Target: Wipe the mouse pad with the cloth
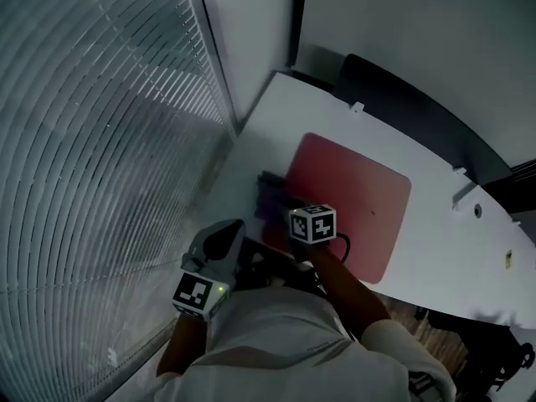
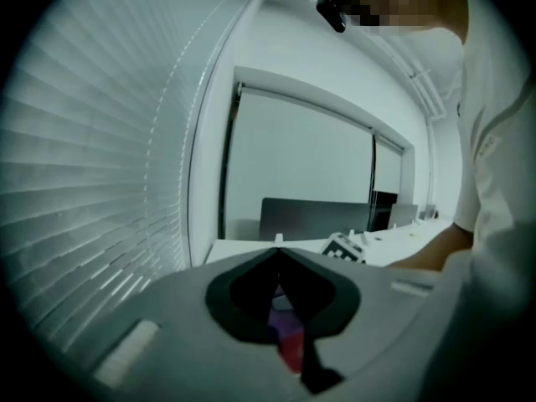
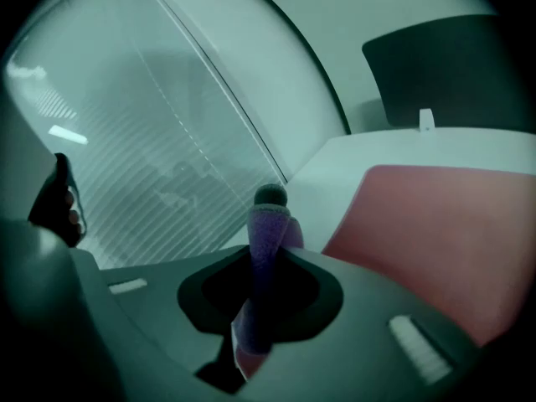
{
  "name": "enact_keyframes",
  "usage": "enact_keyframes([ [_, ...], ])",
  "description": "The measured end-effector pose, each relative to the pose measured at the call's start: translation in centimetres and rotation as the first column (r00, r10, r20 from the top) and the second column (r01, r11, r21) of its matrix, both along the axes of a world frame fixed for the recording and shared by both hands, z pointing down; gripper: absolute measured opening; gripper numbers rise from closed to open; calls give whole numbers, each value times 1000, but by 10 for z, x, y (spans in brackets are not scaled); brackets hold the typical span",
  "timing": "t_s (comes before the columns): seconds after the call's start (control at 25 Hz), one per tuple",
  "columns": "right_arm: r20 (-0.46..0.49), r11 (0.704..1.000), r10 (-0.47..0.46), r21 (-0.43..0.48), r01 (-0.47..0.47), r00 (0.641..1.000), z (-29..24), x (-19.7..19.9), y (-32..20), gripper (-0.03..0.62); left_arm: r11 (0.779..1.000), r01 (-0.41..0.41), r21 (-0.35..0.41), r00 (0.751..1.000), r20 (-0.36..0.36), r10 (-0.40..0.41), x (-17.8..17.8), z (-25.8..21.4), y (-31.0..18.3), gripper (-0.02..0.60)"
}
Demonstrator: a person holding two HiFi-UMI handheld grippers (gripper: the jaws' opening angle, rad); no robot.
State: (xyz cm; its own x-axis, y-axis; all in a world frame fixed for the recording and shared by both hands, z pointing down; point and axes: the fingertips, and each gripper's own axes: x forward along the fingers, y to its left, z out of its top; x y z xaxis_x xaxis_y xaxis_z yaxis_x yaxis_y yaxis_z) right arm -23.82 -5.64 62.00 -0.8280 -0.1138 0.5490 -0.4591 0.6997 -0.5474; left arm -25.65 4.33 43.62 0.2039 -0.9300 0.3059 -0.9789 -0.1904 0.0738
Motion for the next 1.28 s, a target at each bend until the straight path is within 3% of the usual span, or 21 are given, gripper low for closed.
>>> enact_keyframes([
  [0.32,-173,994,108,-15,-112,979,50,43,-25,49,999,-34,20,999,-27,34,11,-3,-2,2],
  [0.76,-241,955,288,0,-296,927,70,212,-35,51,970,-234,61,971,-29,236,121,-15,-40,3],
  [1.28,-296,832,538,36,-553,789,73,428,-34,51,871,-484,79,871,-54,489,284,-7,-86,3],
])
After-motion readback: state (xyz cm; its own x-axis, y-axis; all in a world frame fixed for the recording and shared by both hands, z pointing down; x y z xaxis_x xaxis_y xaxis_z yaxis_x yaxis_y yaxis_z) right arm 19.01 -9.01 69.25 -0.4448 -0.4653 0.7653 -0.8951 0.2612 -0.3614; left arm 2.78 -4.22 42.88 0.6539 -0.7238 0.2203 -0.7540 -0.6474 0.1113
